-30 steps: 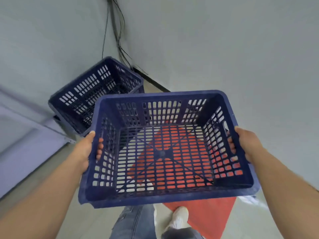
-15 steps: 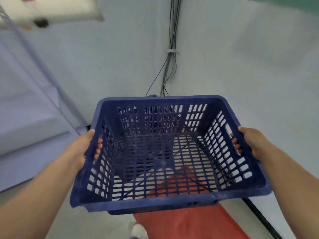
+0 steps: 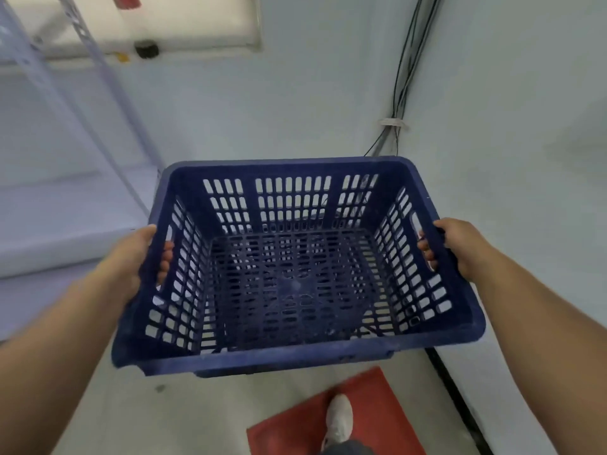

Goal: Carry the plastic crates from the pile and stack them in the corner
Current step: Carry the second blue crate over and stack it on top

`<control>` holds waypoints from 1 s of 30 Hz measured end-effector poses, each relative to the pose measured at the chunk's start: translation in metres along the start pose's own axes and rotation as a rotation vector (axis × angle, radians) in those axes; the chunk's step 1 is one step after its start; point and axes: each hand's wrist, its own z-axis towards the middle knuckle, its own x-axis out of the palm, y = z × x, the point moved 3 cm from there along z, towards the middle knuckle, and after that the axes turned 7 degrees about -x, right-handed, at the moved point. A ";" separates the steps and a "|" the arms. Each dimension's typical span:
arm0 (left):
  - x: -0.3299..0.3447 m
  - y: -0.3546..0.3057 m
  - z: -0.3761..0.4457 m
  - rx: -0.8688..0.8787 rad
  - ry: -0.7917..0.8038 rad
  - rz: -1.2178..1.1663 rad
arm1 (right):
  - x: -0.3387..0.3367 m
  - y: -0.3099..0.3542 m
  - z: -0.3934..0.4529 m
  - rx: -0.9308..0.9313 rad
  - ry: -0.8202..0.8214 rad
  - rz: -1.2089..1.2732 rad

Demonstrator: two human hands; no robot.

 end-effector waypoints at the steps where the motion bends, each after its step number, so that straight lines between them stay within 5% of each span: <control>1: 0.003 -0.002 0.004 0.004 -0.020 -0.018 | 0.002 0.006 0.015 -0.004 0.021 0.005; 13: 0.028 -0.015 0.048 0.014 -0.096 -0.135 | 0.029 0.051 0.143 -0.039 0.170 -0.060; 30: 0.037 -0.024 0.129 -0.089 -0.224 -0.107 | 0.076 0.037 0.202 0.088 0.114 -0.123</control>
